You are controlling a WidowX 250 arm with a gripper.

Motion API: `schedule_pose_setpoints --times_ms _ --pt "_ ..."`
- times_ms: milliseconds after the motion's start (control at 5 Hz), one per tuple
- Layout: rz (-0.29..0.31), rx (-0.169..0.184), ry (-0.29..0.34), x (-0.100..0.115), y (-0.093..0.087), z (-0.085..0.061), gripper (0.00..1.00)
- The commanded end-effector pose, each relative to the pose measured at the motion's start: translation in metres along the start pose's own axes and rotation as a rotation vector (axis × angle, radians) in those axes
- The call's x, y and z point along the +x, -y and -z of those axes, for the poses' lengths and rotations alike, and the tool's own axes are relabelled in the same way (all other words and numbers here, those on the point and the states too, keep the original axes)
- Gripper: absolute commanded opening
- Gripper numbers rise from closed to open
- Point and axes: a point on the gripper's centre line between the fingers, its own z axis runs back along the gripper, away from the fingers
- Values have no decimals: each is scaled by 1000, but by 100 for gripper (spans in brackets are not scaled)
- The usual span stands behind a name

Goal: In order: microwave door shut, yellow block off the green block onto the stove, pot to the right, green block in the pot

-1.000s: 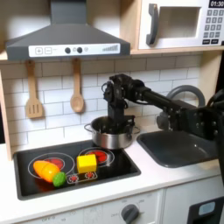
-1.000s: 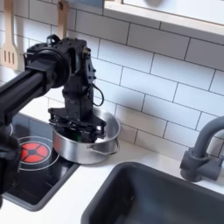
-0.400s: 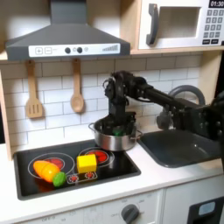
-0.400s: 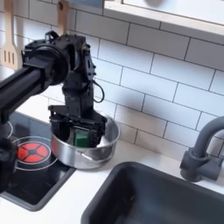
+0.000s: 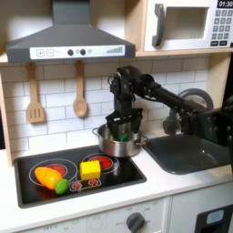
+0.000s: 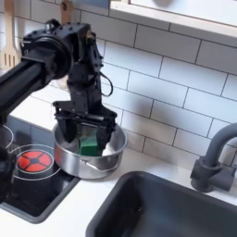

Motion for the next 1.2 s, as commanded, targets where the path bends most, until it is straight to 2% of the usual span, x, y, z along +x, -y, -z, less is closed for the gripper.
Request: schedule_pose_setpoints --times_ms 0,200,400,600,800,1000 --pt "-17 -32 16 2 -1 -20 100" --pt "-1 -30 7 -4 -1 -24 100" --pt "37 -15 22 -18 1 -38 100" --pt "53 -19 -13 -38 0 -38 100" --pt "63 -3 -29 -58 -7 -45 100" --pt "61 -15 -29 -70 -10 -50 100"
